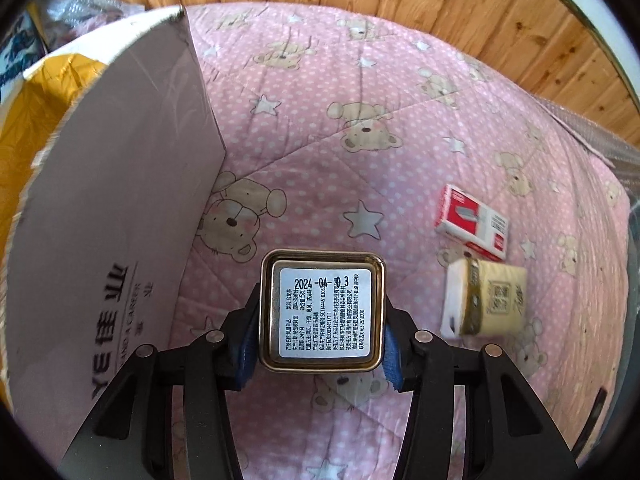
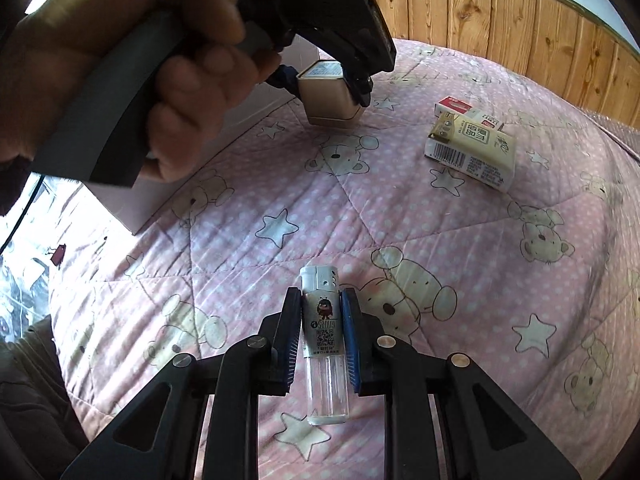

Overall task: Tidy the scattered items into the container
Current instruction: 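Grasp the gold tin with the left tool while the right tool grasps the lighter, then carry the gold tin and lighter with both tools toward the box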

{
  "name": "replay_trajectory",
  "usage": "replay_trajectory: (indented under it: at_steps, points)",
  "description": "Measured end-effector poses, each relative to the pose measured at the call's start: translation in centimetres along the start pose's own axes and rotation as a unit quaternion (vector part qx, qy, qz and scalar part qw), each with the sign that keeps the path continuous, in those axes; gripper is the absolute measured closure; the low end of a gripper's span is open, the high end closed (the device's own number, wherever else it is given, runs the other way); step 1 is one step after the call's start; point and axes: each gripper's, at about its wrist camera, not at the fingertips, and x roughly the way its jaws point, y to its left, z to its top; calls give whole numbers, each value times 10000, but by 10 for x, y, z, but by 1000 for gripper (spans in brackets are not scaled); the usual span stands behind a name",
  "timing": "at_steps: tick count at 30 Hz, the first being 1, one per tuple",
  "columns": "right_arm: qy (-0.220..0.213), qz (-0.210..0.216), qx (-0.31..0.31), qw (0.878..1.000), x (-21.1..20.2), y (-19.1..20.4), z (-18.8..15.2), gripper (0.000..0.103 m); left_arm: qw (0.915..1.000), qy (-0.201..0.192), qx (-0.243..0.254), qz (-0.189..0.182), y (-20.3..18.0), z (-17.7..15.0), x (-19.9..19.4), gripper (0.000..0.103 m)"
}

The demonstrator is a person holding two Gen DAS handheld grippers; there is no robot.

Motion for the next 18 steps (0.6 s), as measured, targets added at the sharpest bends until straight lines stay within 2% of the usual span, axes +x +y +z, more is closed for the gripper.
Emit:
replay_trajectory:
  at_steps: [7,18]
  points:
    - [-85,-70,57,9999,-14,11,2,82,9994,-228,182,-174,-7,-12,-23,52]
    - [-260,-170,121,9994,-39,43,0,82,9965,-421,299,-651,12,-51,-75,52]
